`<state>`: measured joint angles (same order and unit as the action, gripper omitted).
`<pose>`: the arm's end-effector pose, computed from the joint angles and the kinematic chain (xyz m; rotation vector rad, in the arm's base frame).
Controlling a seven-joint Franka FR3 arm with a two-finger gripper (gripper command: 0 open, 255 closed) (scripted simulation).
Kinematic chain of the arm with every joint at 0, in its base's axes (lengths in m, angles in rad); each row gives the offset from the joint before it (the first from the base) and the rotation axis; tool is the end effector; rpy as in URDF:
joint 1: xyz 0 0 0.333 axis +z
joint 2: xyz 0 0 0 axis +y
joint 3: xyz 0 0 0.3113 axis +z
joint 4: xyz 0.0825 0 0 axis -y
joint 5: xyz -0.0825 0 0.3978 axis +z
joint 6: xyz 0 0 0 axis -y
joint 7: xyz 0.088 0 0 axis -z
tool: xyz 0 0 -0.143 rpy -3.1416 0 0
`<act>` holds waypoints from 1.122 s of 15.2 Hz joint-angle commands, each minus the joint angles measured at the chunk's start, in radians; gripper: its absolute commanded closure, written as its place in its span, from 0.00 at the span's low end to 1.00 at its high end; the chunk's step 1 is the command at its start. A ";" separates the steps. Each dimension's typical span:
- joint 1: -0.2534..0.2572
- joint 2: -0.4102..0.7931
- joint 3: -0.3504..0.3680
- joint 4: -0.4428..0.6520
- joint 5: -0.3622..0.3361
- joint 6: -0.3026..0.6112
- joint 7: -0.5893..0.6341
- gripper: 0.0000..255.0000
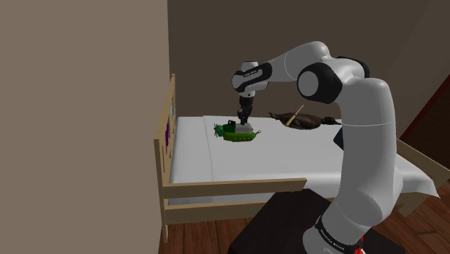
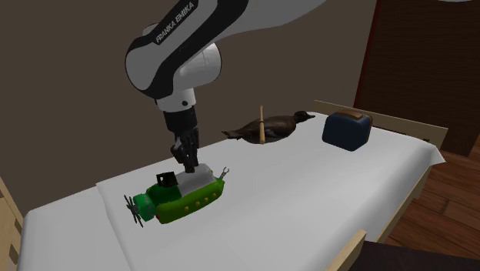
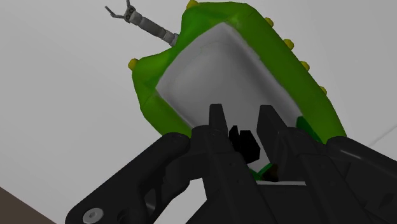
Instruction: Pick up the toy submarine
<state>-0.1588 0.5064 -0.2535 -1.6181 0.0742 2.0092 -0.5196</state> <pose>0.6283 -0.2513 0.2830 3.1254 0.1516 -0.1784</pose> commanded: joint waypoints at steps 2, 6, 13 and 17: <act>0.000 0.000 0.000 -0.001 0.000 0.001 0.000 1.00; 0.000 0.000 0.000 0.000 0.000 0.000 0.000 1.00; 0.001 -0.030 -0.004 0.038 -0.008 -0.067 0.001 1.00; 0.002 -0.047 -0.007 0.066 -0.012 -0.112 0.003 1.00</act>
<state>-0.1567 0.4618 -0.2599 -1.5626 0.0624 1.9076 -0.5172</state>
